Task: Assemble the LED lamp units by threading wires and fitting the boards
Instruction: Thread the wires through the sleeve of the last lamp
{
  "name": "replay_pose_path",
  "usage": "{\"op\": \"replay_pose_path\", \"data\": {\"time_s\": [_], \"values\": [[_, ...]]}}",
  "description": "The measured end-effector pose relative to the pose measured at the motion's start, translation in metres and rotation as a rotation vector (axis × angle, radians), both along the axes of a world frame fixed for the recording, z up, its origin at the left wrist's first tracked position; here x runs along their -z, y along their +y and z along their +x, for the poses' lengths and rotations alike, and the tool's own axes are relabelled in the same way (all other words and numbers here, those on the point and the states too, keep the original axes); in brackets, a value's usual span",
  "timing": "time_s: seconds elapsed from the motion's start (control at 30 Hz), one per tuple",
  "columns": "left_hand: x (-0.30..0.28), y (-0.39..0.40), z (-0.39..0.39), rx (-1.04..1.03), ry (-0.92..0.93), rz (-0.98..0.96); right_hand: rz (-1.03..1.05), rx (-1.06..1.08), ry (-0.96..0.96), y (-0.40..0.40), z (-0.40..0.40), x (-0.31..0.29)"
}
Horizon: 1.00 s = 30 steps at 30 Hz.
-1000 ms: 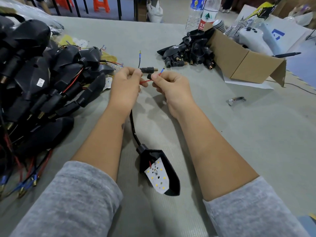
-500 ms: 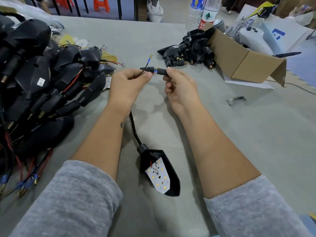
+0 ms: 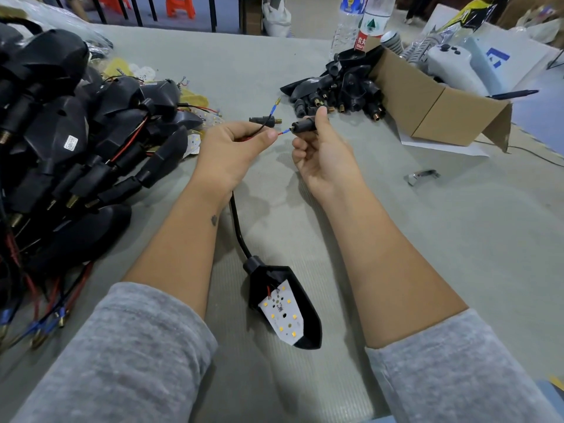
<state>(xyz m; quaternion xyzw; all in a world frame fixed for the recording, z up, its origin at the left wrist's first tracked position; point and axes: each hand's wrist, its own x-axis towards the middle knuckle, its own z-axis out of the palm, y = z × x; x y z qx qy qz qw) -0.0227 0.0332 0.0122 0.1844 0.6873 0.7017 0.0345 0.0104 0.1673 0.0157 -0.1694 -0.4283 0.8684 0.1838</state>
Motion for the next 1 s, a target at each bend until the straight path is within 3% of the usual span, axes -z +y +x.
{"op": "replay_pose_path", "data": {"time_s": [0.43, 0.6, 0.67, 1.0], "values": [[0.003, 0.005, -0.004, -0.076, 0.065, -0.114, 0.19, -0.162, 0.055, -0.008, 0.005, -0.001], [-0.005, 0.007, -0.008, -0.096, -0.223, 0.025, 0.214, -0.192, 0.068, -0.011, 0.006, -0.002], [-0.006, 0.006, -0.009, -0.109, -0.258, 0.067, 0.197, -0.182, 0.066, -0.01, 0.005, -0.002], [-0.003, -0.001, -0.003, -0.04, -0.13, 0.103, 0.078, -0.088, 0.06, -0.005, 0.003, 0.0]]}}
